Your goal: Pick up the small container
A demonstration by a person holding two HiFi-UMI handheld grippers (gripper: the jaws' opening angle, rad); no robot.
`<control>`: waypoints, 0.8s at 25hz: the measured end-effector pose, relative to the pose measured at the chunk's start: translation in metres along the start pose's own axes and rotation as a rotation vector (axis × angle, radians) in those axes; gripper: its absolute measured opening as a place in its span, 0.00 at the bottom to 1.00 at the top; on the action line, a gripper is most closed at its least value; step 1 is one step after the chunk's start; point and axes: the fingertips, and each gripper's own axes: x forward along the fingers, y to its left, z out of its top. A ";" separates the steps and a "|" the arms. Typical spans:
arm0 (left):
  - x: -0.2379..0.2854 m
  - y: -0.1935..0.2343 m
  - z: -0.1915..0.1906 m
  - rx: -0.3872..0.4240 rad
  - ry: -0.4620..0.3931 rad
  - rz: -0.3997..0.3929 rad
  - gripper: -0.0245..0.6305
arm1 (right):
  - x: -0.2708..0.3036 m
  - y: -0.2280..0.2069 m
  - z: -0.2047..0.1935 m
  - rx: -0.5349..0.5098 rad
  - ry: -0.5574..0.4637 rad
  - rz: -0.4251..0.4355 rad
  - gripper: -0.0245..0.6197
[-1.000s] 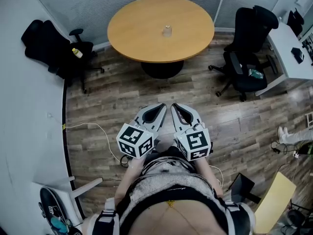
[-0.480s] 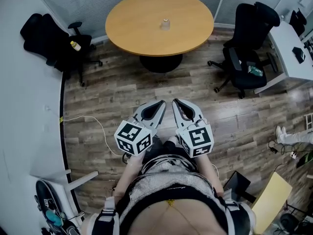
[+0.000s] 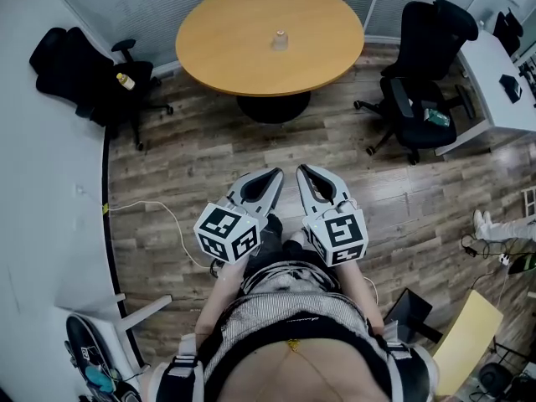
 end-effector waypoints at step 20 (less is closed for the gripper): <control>0.045 0.077 0.038 0.021 0.014 -0.081 0.04 | 0.096 -0.025 0.026 -0.010 0.001 -0.069 0.08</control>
